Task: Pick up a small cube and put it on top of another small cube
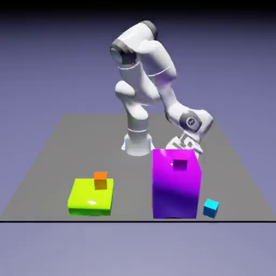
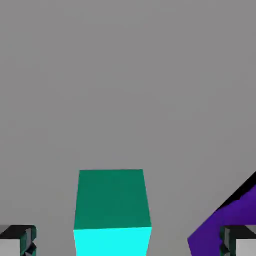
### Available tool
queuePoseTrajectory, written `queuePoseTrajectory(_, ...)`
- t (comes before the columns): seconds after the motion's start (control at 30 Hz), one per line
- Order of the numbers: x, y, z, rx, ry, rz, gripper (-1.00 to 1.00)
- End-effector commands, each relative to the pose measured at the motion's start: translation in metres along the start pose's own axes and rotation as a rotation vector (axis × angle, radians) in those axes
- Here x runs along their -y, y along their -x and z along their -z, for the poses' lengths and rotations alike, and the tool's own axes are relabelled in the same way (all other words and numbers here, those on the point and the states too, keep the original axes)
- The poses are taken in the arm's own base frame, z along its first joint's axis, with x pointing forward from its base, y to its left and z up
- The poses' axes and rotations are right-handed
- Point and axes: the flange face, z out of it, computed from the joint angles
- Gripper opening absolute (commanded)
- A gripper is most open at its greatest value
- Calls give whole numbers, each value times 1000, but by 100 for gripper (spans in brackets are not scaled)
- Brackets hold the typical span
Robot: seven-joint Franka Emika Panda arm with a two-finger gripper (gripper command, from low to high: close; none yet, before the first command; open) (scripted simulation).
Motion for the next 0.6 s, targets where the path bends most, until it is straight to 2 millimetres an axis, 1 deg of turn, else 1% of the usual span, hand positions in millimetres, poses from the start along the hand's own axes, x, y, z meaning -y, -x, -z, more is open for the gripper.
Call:
queuePoseTrajectory(0.0,-1,1,-2,12,-6,-2,0)
queuePoseTrajectory(0.03,-1,1,-2,12,-6,-2,0)
queuePoseTrajectory(0.13,0,-4,-27,10,-8,-6,0)
queuePoseTrajectory(0.27,7,-7,-63,12,-6,-3,0)
queuePoseTrajectory(0.3,8,-8,-67,12,-6,-2,0)
queuePoseTrajectory(0.33,8,-8,-67,12,-6,-2,-100)
queuePoseTrajectory(0.37,8,-8,-67,12,-6,-2,-100)
queuePoseTrajectory(0.57,-1,-1,-13,10,-7,-4,-100)
